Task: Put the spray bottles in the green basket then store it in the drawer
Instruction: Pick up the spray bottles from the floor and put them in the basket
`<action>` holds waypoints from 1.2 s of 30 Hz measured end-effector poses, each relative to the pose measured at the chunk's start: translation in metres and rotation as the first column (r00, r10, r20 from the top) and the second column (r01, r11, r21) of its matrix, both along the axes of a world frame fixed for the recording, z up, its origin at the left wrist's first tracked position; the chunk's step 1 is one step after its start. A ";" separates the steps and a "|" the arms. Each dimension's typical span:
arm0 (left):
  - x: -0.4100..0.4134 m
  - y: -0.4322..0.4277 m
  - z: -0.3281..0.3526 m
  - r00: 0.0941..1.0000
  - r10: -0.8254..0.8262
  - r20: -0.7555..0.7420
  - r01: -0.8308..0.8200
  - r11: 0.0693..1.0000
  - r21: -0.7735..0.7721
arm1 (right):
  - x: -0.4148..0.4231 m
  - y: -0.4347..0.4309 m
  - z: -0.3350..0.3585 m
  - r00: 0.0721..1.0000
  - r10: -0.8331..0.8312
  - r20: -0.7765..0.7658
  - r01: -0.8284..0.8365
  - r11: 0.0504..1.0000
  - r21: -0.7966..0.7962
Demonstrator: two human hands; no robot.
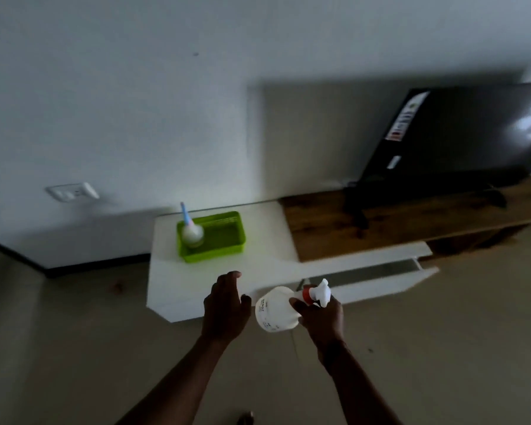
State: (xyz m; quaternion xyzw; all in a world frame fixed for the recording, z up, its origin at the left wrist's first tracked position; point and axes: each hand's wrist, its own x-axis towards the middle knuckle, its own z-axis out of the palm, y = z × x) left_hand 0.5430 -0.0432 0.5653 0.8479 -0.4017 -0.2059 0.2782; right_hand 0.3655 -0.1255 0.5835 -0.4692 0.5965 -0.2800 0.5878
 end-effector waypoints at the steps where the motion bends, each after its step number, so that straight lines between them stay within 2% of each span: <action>1: 0.013 0.004 -0.001 0.999 0.039 -0.006 -0.039 0.999 0.008 | 0.016 -0.003 -0.002 0.998 0.050 -0.024 -0.051 0.998 -0.023; 7: 0.079 0.017 -0.009 0.975 0.219 -0.031 -0.217 0.974 0.062 | 0.107 -0.023 -0.013 0.946 0.282 -0.162 -0.304 0.943 -0.134; 13: 0.137 0.000 -0.027 0.950 0.308 -0.039 -0.301 0.944 0.132 | 0.195 -0.067 -0.031 0.903 0.365 -0.227 -0.408 0.895 -0.181; 18: 0.181 -0.039 -0.045 0.919 0.385 -0.085 -0.362 0.909 0.205 | 0.260 -0.118 -0.066 0.866 0.440 -0.239 -0.477 0.869 -0.129; 24: 0.230 -0.086 -0.078 0.882 0.459 -0.108 -0.430 0.877 0.214 | 0.314 -0.171 -0.116 0.829 0.408 -0.383 -0.485 0.865 -0.127; 36: 0.290 -0.104 -0.164 0.845 0.512 -0.154 -0.475 0.851 0.223 | 0.374 -0.198 -0.209 0.745 0.463 -0.480 -0.584 0.800 -0.135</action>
